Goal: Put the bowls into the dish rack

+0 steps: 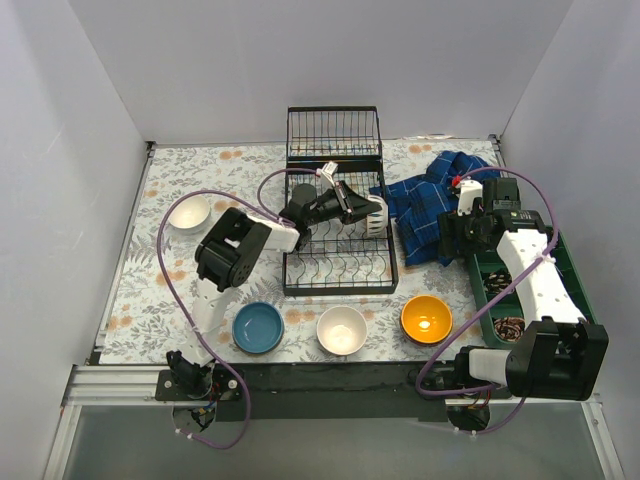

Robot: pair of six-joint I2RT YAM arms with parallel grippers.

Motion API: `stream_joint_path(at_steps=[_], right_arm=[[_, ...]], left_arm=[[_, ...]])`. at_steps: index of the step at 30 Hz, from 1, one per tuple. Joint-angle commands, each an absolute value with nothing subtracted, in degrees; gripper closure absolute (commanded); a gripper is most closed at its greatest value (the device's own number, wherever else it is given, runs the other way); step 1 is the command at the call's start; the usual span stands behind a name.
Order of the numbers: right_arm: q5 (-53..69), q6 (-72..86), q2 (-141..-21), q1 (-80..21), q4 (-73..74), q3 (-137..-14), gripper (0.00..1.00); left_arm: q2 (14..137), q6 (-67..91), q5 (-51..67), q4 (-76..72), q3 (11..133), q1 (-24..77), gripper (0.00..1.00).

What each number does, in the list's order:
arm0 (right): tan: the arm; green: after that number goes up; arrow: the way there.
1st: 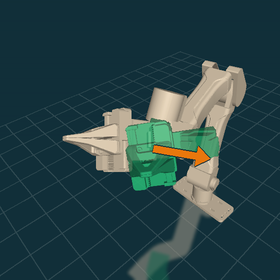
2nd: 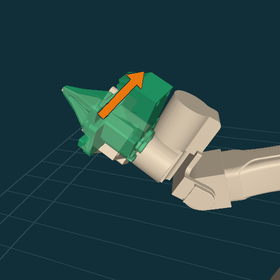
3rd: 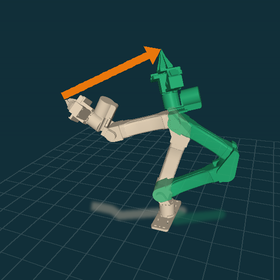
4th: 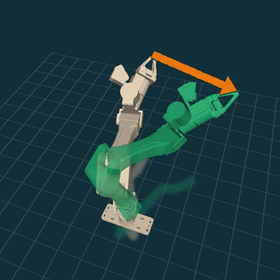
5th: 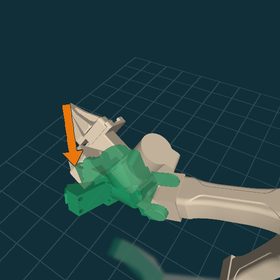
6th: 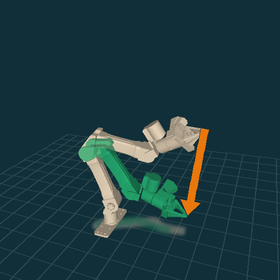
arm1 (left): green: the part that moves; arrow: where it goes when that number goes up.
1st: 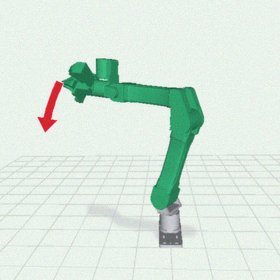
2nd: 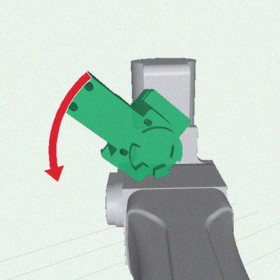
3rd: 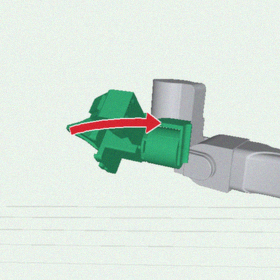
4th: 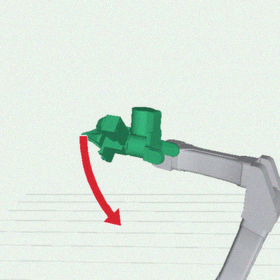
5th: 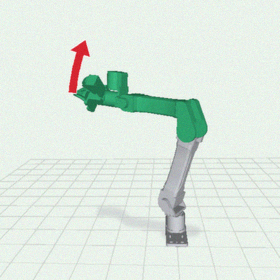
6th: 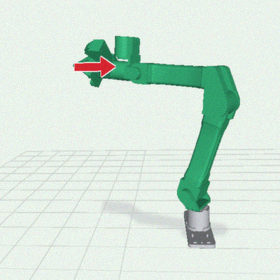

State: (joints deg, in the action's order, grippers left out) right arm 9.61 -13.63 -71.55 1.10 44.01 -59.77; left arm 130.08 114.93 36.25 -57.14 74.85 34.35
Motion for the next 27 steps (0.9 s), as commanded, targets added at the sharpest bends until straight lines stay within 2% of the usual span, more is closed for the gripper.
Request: stream_joint_path(at_steps=[1, 6, 14, 27], right_arm=[[10.7, -13.7, -72.0, 1.3, 44.7, -60.6, 0.22], [10.9, -13.7, -72.9, 1.3, 44.8, -61.3, 0.22], [10.9, -14.0, -73.7, 1.3, 45.5, -61.3, 0.21], [11.0, -14.5, -75.1, 1.3, 45.4, -61.9, 0.22]], left_arm=[[132.4, 121.8, 38.6, -57.0, 76.1, 35.0, 1.00], [133.2, 123.5, 42.9, -64.0, 77.0, 35.1, 1.00], [130.7, 126.8, 38.9, -71.4, 71.3, 35.0, 1.00], [134.4, 126.1, 33.0, -55.9, 79.4, 34.4, 0.99]])
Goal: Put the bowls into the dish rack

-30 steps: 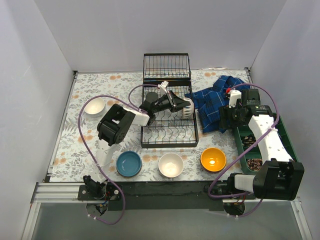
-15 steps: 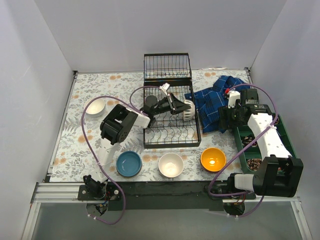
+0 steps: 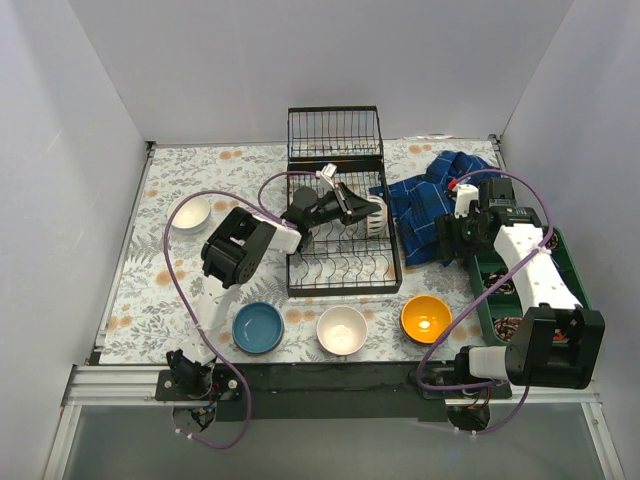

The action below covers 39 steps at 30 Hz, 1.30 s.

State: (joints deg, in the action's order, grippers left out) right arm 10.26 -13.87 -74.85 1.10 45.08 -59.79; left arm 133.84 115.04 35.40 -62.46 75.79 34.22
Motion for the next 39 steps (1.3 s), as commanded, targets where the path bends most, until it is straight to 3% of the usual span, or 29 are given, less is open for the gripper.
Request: stream_joint_path(at_steps=[1, 4, 8, 15, 24, 27, 31, 35, 39], right_arm=[[11.1, -14.4, -75.1, 1.3, 45.4, -61.9, 0.22], [11.2, -14.4, -75.5, 1.3, 45.4, -62.1, 0.22], [12.0, -14.4, -76.1, 1.3, 44.9, -62.6, 0.21], [12.6, -14.1, -76.7, 1.3, 44.5, -64.0, 0.21], [14.7, -12.3, -76.2, 1.3, 43.9, -64.2, 0.21], [16.0, -11.4, -75.3, 1.3, 43.2, -63.5, 0.21], [17.8, -11.4, -75.7, 1.2, 43.4, -65.0, 0.21], [18.6, -11.5, -76.6, 1.1, 43.1, -67.1, 0.21], [19.7, -11.0, -76.2, 1.1, 41.9, -67.1, 0.21]], left_arm=[[134.3, 126.0, 32.9, -55.6, 79.5, 34.4, 0.99], [133.7, 125.9, 33.3, -55.8, 78.7, 34.3, 0.87], [131.7, 122.8, 34.6, -56.8, 76.9, 34.2, 0.52], [123.8, 114.6, 34.1, -43.4, 73.7, 32.3, 0.32], [109.1, 86.8, 31.8, -13.5, 72.9, 29.1, 0.23], [101.1, 62.2, 28.6, 16.6, 79.3, 25.6, 0.24], [94.3, 27.7, 14.7, 35.8, 83.2, 17.8, 0.28], [100.2, 11.3, 10.1, 49.5, 91.6, 5.0, 0.41], [109.8, 6.5, 7.1, 56.6, 100.3, -2.5, 0.45]])
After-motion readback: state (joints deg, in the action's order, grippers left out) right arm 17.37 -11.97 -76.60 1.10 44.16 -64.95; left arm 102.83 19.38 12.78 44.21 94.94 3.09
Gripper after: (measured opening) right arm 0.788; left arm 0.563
